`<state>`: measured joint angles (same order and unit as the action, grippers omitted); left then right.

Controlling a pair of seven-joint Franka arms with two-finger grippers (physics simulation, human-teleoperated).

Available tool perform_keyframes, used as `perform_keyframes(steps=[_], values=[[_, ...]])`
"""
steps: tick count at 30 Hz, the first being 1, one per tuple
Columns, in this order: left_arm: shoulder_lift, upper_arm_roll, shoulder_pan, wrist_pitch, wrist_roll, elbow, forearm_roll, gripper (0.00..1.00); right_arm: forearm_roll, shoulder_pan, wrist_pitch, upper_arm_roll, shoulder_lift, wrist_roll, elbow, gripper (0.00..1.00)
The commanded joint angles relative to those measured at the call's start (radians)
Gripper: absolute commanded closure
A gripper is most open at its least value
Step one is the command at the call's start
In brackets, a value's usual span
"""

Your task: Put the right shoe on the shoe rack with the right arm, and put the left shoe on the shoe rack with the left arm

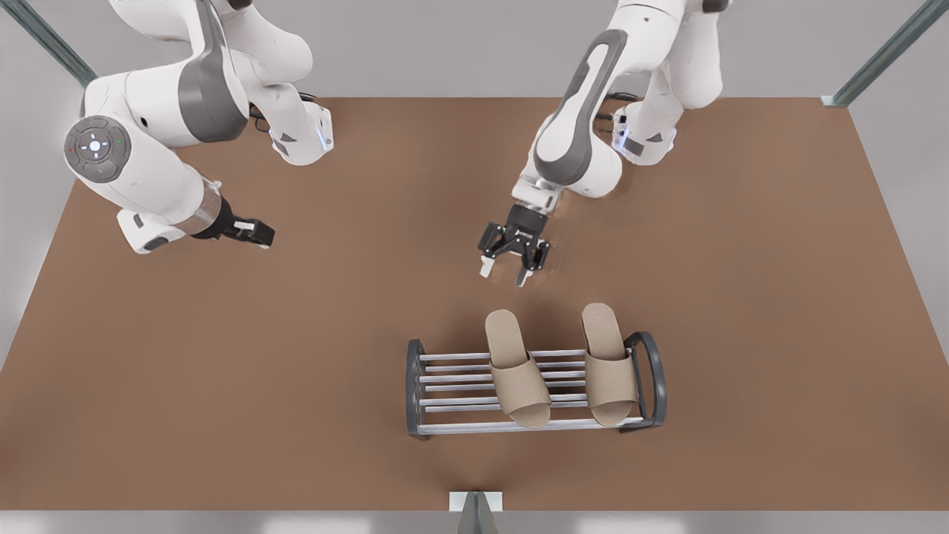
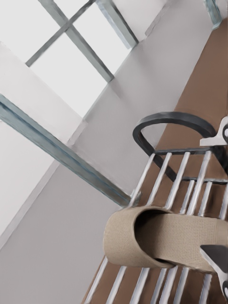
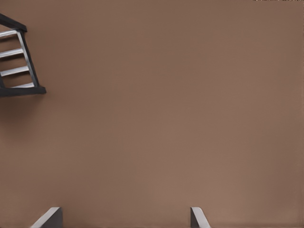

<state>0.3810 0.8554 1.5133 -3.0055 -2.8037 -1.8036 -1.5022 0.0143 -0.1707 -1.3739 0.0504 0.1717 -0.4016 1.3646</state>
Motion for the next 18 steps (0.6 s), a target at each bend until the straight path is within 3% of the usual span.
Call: perform_keyframes(steps=[1,2,3,4,5,6,7,8,9,10,11,12,13,18], values=[[0.013,-0.049,0.079,1.328,1.977,0.163,1.159,0.00,-0.025,-0.007,0.007,0.000,0.003,0.118,-0.001,0.00],[-0.019,-0.020,-0.080,1.573,2.259,0.420,1.370,0.00,-0.027,-0.009,0.007,0.000,0.003,0.118,-0.001,0.00],[-0.021,0.121,-0.177,1.646,2.406,0.539,1.531,0.00,-0.022,0.002,0.007,0.002,0.003,0.121,-0.002,0.00],[-0.021,0.287,-0.197,1.648,2.657,0.543,1.615,0.00,-0.020,0.005,0.007,0.000,0.003,0.121,-0.013,0.00],[-0.013,0.327,-0.301,1.631,2.832,0.541,1.679,0.00,-0.022,0.003,0.007,0.000,0.003,0.122,-0.013,0.00],[-0.011,0.090,-0.551,1.577,2.850,0.541,1.679,0.00,-0.022,-0.001,0.006,0.000,0.008,0.121,-0.013,0.00],[-0.048,-0.283,-0.832,1.582,2.770,0.586,1.561,0.00,-0.023,-0.004,0.006,0.000,0.009,0.121,-0.013,0.00],[-0.091,-0.553,-1.042,1.579,2.739,0.584,1.479,0.00,-0.027,-0.010,0.006,0.002,0.011,0.121,-0.013,0.00],[-0.116,-0.751,-1.206,1.576,2.739,0.576,1.433,0.00,-0.025,-0.012,0.006,0.005,0.014,0.121,-0.013,0.00],[-0.227,-0.920,-1.363,1.495,2.742,0.433,1.409,0.00,-0.025,-0.012,0.006,0.005,0.015,0.122,-0.013,0.00],[-0.320,-1.012,-1.449,1.390,2.751,0.260,1.407,0.00,-0.025,-0.003,0.004,0.005,0.015,0.197,-0.015,0.00],[-0.314,-1.035,-1.458,1.389,2.784,0.233,1.407,0.00,-0.025,0.002,0.006,0.003,0.015,0.316,-0.015,0.00],[-0.313,-1.035,-1.458,1.402,2.932,0.230,1.409,0.00,-0.025,0.003,0.006,0.000,0.014,0.316,-0.015,0.00],[-0.399,-1.027,-1.460,1.462,2.942,0.234,1.410,0.00,-0.024,0.013,0.007,0.000,0.014,0.313,-0.015,0.00]])
